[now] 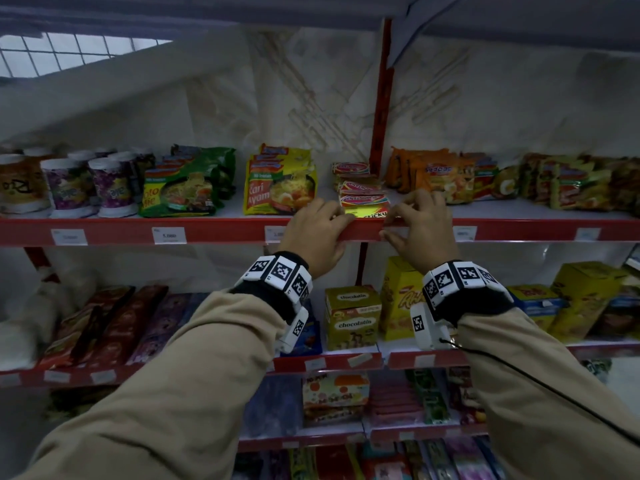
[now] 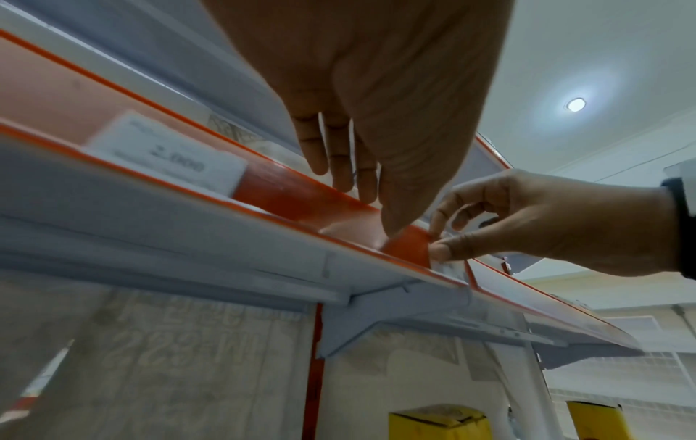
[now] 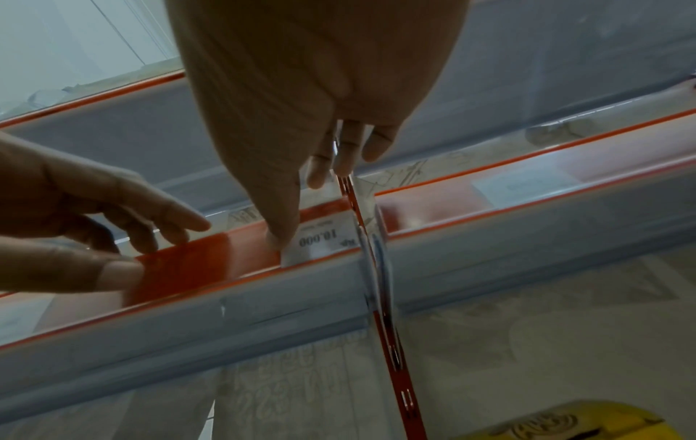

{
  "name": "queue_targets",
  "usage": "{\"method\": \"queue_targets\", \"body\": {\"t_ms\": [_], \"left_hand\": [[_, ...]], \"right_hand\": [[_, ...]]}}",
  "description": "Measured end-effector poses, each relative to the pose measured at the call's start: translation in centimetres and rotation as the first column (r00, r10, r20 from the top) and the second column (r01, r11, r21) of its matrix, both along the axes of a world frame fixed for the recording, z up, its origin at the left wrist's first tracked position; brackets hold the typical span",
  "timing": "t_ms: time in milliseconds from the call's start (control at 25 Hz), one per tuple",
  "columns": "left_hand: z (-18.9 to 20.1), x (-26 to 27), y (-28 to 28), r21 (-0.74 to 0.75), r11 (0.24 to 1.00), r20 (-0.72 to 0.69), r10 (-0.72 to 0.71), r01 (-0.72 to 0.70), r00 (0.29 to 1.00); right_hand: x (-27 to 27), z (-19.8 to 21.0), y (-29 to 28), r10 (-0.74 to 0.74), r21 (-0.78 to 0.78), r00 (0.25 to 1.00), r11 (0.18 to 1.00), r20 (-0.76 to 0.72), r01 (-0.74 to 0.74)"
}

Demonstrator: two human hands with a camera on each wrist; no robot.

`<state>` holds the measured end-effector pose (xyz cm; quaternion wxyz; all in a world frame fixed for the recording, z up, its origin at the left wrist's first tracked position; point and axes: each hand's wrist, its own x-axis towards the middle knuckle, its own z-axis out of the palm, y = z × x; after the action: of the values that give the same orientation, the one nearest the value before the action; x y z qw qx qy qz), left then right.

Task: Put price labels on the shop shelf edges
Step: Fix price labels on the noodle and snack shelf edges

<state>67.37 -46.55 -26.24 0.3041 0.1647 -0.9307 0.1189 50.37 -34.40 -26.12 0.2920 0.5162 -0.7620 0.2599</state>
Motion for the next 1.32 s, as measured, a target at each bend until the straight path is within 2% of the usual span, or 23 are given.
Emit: {"method": "queue_targets", "body": {"t_ms": [320, 440, 600, 800, 880, 960, 1080, 1160, 1200, 1240, 1320], "left_hand": [[-0.7, -3.5, 2.1, 0.071, 0.997, -0.081, 0.047, -0.041, 0.996], [-0.7, -4.0, 2.3, 0.119, 0.993, -0.126, 0.039, -0.024, 0.991], [-0.9, -4.3, 2.5, 0.131, 0.991, -0.176, 0.042, -0.019, 0.983], [-1.3, -4.6, 2.6, 0.172, 0.985, -0.235, 0.036, 0.005, 0.971], [-1.4, -4.7, 2.5, 0.201, 0.979, -0.267, 0.029, 0.026, 0.963], [-1.5, -4.8, 2.3, 0.223, 0.973, -0.3, 0.021, 0.049, 0.954], [-1.7, -5.0, 2.3, 0.265, 0.961, -0.352, 0.02, 0.079, 0.936], [-1.7, -5.1, 2.3, 0.298, 0.95, -0.387, 0.027, 0.097, 0.922], [-1.7, -5.1, 2.2, 0.305, 0.947, -0.394, 0.029, 0.101, 0.919], [-1.6, -5.1, 2.1, 0.308, 0.946, -0.391, 0.032, 0.097, 0.92], [-1.6, -5.1, 1.9, 0.308, 0.947, -0.378, 0.033, 0.092, 0.925]], "right_hand": [[-2.1, -1.1, 0.7, 0.148, 0.009, 0.989, 0.989, 0.011, -0.148], [-2.1, -1.2, 0.7, 0.155, 0.013, 0.988, 0.988, 0.014, -0.155], [-2.2, -1.0, 0.5, 0.145, 0.093, 0.989, 0.986, -0.033, -0.141], [-2.4, 0.0, 0.2, 0.158, 0.125, 0.978, 0.977, 0.134, -0.175], [-2.6, 0.7, 0.3, 0.241, 0.044, 0.939, 0.965, 0.245, -0.259], [-2.6, 1.4, 0.3, 0.363, -0.132, 0.86, 0.932, 0.36, -0.338], [-1.8, 1.9, 0.0, 0.524, -0.354, 0.702, 0.85, 0.483, -0.39], [-1.2, 1.7, -0.3, 0.604, -0.427, 0.578, 0.797, 0.548, -0.427], [-0.9, 1.4, -0.4, 0.622, -0.442, 0.541, 0.783, 0.566, -0.438], [-0.7, 1.1, -0.5, 0.627, -0.443, 0.529, 0.779, 0.573, -0.443], [-0.6, 0.7, -0.7, 0.605, -0.411, 0.578, 0.796, 0.548, -0.445]]}}
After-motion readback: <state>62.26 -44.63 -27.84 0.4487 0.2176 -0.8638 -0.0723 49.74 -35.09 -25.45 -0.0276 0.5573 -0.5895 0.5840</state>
